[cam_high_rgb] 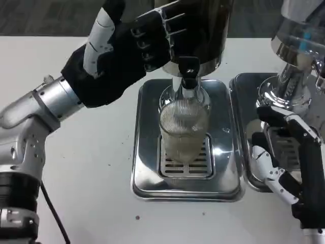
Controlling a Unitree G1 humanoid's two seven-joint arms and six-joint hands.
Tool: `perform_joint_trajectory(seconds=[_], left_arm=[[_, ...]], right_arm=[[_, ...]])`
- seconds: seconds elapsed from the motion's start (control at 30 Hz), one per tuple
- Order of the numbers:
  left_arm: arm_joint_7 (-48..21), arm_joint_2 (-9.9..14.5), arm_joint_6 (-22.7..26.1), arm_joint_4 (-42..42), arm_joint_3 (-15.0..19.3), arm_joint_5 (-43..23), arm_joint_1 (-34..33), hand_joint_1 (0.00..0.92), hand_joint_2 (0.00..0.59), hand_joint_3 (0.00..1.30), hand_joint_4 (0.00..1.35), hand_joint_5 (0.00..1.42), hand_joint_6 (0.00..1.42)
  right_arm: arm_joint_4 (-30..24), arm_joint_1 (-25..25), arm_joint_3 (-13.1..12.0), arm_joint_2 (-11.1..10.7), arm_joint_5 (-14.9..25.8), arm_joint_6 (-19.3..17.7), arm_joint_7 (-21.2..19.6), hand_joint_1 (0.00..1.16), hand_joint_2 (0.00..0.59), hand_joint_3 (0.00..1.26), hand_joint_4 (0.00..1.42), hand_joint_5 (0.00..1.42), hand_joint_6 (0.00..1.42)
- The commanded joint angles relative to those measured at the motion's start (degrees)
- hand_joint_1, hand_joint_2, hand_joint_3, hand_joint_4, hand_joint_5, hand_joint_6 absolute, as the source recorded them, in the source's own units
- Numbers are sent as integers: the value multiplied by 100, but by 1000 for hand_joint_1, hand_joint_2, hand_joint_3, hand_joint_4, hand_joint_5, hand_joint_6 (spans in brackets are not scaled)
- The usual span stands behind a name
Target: Grasp the cup under the faucet to collect the drink, then remove the cup.
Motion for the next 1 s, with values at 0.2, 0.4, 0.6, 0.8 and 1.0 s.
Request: perform_joint_trajectory(seconds=[0.2,0.4,0.6,0.8,1.0], left_arm=[[-42,-259,-192,512,-88,288,-240,0,107,155,51,108,57],[-25,-332,-305,764,-156,458,-248,0,106,141,63,119,56],[-48,-353,-604,938,-244,691,-236,0,101,149,84,141,66],[-38,-319,-1115,1061,-371,975,-209,0,101,150,92,143,68],[-37,-284,-1693,1258,-524,1259,-200,0,94,150,94,144,62]], right_arm=[[26,7,6,54,58,-102,-98,424,405,419,405,383,429],[24,26,2,62,72,-101,-97,424,405,419,405,383,432],[27,19,3,65,92,-97,-77,424,405,419,405,383,406],[51,-8,19,61,157,-98,-48,425,405,419,405,383,404],[58,-6,25,58,163,-104,-53,425,405,419,405,383,404]])
